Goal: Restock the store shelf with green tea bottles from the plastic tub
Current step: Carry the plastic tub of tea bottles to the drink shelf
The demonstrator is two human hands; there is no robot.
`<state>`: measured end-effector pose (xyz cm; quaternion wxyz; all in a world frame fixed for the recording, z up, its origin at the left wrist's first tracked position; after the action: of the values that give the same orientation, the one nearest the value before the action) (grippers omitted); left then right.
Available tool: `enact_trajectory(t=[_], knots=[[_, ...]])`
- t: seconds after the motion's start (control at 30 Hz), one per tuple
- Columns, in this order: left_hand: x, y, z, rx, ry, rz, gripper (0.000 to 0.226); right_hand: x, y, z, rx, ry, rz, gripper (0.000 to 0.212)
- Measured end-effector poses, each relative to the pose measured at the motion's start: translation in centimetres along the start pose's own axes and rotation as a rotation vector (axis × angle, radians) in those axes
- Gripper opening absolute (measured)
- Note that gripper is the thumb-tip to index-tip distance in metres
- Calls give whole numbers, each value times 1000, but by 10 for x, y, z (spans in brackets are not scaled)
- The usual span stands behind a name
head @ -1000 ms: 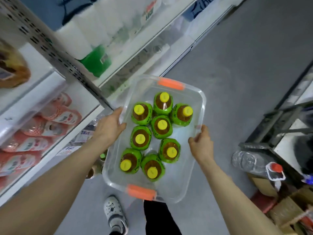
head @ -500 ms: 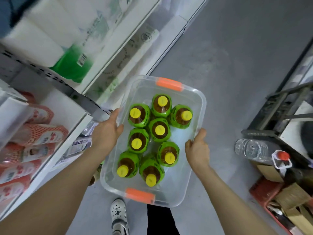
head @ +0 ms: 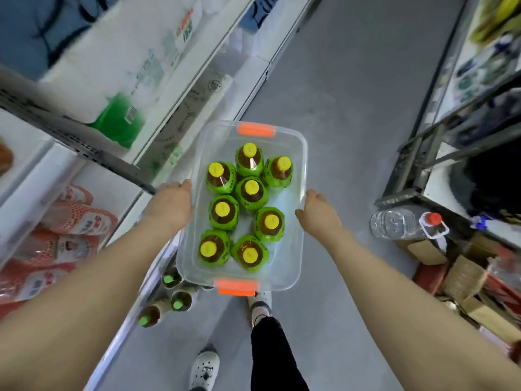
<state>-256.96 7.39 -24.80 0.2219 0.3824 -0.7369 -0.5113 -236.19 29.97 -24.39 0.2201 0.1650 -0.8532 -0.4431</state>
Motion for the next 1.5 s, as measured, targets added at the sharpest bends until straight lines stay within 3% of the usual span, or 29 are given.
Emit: enact_trajectory(t=[0.13, 0.3, 0.53, 0.83, 1.13, 1.5], knots=[[-13, 43, -63, -62, -205, 55, 43, -9, 22, -85, -192, 137, 5, 45], [-50, 96, -170, -251, -524, 80, 39, -35, 44, -218, -416, 253, -35, 44], [-117, 119, -336, -370, -976, 129, 36, -101, 55, -427, -681, 199, -107, 41], [-231, 119, -529, -459, -1463, 90, 39, -218, 36, -655, -834, -58, -281, 43], [-349, 64, -722, -466, -1940, -8, 39, -314, -19, -862, -867, -367, -346, 42], [-404, -19, -920, -137, -2427, -95, 42, -324, -139, -1063, -887, -973, -229, 46]])
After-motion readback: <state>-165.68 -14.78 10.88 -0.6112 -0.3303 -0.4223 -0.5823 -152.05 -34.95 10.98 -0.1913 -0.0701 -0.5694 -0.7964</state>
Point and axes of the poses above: each hand's wrist, its own z-axis towards the middle knuckle, its own y-axis out of the back of the hand, x = y × z, the point moved 1 cm from there along z, towards the middle knuckle, and after that the axes turned 7 degrees about -x, right-handed, at the moved point
